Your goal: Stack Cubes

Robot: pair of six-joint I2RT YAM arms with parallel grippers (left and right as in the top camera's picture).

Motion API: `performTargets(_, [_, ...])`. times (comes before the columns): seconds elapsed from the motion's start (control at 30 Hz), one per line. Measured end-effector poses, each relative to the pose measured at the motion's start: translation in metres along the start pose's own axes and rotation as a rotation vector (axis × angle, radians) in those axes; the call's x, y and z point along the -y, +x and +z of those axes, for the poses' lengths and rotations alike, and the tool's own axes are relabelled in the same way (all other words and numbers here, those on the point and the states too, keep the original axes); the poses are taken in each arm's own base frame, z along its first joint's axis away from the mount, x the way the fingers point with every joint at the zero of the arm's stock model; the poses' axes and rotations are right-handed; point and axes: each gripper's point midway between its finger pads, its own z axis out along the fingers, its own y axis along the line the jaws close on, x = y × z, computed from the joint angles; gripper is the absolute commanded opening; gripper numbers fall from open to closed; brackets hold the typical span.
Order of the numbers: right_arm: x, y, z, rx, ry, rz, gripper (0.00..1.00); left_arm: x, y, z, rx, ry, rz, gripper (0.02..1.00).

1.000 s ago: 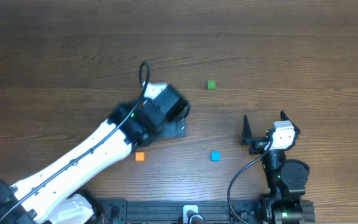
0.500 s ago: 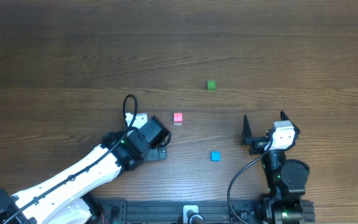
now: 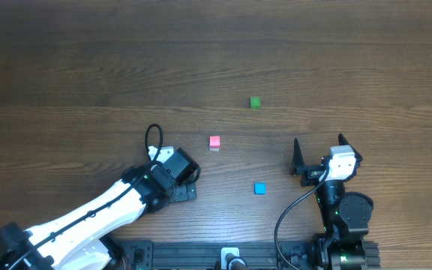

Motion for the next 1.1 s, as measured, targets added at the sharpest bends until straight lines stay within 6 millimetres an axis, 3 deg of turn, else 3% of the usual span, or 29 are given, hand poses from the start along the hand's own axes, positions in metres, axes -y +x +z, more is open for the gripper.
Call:
performTargets(0.23, [0.0000, 0.0000, 0.0000, 0.000, 0.000, 0.000, 0.993, -0.0030, 0.0076, 0.0080, -0.044, -0.026, 0.006, 0.921])
performTargets(0.43, [0.0000, 0.0000, 0.0000, 0.000, 0.000, 0.000, 0.993, -0.0065, 0.0047, 0.0089, -0.052, -0.026, -0.003, 0.842])
performTargets(0.6, [0.0000, 0.0001, 0.0000, 0.000, 0.000, 0.001, 0.991, -0.0071, 0.0040, 0.0091, -0.058, -0.022, 0.001, 0.698])
performTargets(1.1, [0.0000, 0.0000, 0.0000, 0.000, 0.000, 0.000, 0.993, -0.0057, 0.0072, 0.0089, -0.076, -0.012, 0.017, 0.411])
